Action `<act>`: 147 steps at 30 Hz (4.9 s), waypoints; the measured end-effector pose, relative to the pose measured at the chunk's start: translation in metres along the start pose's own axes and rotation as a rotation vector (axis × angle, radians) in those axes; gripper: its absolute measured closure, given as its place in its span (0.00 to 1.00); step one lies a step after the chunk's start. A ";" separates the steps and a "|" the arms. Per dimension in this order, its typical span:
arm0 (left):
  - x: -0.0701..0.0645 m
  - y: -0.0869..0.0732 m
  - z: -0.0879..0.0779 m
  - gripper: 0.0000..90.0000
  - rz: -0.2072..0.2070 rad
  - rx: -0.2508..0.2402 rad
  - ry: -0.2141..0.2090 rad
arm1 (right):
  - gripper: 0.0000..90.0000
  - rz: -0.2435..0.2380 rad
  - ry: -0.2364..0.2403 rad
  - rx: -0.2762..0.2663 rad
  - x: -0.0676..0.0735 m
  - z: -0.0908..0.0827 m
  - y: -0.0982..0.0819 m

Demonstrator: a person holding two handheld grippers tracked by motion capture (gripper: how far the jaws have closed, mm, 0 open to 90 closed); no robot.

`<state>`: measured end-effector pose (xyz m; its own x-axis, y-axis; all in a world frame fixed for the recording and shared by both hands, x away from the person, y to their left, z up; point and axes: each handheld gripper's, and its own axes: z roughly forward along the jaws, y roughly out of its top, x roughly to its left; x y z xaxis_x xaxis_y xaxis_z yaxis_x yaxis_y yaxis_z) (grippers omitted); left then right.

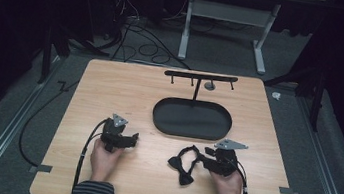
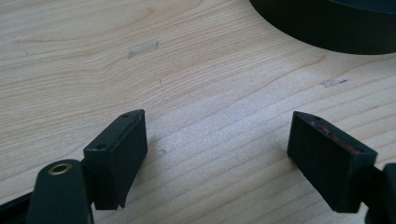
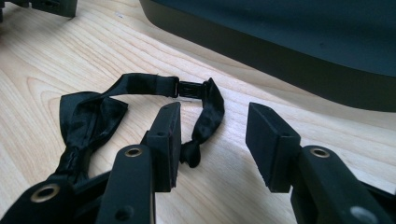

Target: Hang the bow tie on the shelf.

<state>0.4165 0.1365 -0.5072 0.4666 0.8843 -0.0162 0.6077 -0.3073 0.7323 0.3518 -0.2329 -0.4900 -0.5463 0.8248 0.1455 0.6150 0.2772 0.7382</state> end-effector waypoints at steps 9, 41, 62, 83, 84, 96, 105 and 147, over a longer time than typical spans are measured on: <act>0.000 0.000 0.000 0.23 0.001 0.000 0.001 | 0.74 0.000 -0.003 0.044 0.001 0.012 0.000; 0.000 0.000 0.000 0.23 -0.003 -0.003 -0.001 | 0.99 -0.099 -0.032 0.028 0.014 0.005 0.010; 0.000 0.000 0.000 0.23 -0.003 -0.002 0.004 | 1.00 -0.235 -0.014 -0.098 0.029 -0.033 0.066; 0.000 0.001 0.001 0.23 -0.005 -0.003 0.002 | 1.00 -0.220 -0.030 -0.173 0.010 -0.062 0.098; 0.000 0.001 0.001 0.23 -0.004 -0.003 0.002 | 1.00 -0.215 -0.032 -0.174 0.008 -0.063 0.099; 0.000 0.001 0.001 0.23 -0.004 -0.003 0.003 | 1.00 -0.187 -0.035 -0.180 -0.004 -0.069 0.111; 0.000 0.001 0.001 0.23 -0.003 -0.003 0.004 | 1.00 -0.156 -0.023 -0.188 -0.018 -0.068 0.124; 0.000 0.000 0.001 0.23 -0.003 -0.002 0.003 | 0.99 -0.109 -0.072 -0.171 -0.048 -0.054 0.175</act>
<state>0.4173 0.1365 -0.5073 0.4633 0.8861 -0.0165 0.6077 -0.3041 0.7336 0.4548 -0.2509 -0.3322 -0.5584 0.8294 0.0156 0.4455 0.2840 0.8490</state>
